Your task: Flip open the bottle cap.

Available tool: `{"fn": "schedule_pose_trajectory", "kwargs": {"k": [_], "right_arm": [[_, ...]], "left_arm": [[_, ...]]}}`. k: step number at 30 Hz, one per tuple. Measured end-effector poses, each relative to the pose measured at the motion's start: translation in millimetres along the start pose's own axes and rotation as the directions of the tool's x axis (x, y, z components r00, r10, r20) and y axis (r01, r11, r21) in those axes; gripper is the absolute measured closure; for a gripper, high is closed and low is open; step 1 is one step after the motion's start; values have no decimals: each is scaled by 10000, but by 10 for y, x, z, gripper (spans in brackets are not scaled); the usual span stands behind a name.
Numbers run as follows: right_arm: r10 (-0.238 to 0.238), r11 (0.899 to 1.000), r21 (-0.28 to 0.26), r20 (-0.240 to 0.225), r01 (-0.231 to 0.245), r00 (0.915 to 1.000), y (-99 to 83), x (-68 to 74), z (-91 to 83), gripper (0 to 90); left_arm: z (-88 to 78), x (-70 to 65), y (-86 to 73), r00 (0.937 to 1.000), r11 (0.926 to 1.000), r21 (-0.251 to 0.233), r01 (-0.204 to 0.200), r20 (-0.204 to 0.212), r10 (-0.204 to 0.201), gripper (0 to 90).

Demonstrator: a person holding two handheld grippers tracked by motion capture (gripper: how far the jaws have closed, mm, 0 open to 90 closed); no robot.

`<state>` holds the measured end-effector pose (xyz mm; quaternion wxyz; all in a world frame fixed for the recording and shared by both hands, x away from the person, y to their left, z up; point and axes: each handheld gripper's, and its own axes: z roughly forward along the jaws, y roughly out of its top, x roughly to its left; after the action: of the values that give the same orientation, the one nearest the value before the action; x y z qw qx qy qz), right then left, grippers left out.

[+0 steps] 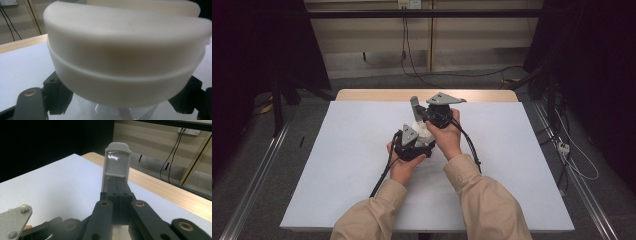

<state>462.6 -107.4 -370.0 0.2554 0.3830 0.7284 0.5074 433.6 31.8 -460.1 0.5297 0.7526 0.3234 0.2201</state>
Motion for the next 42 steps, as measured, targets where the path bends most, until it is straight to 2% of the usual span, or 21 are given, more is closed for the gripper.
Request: {"fn": "schedule_pose_trajectory", "kwargs": {"k": [6,7,8,10,11,12,42], "right_arm": [[-22,10000,34,-55,22,10000,9,1,29,900],[-41,10000,33,-56,41,10000,10,2,34,900],[-31,10000,38,-47,31,10000,11,3,37,900],[-24,10000,40,-40,25,10000,11,3,46,900],[2,10000,37,-42,-2,10000,10,4,48,900],[25,10000,25,-38,-25,10000,10,6,53,900],[50,9998,174,-54,-49,10000,-6,5,159,900]], "left_arm": [[0,3,-1,10000,10000,-5,17,10,-17,190],[2,-6,-4,9998,9998,-31,198,-1,-198,189],[-1,11,0,10000,10000,3,-17,26,17,190],[0,10,0,10000,10000,-1,3,26,-3,190],[1,-5,-4,9998,9998,-29,197,-4,-197,189],[0,8,0,10000,10000,-7,-23,16,23,190],[0,-2,-2,10000,10000,15,-2,-10,2,190]]}}
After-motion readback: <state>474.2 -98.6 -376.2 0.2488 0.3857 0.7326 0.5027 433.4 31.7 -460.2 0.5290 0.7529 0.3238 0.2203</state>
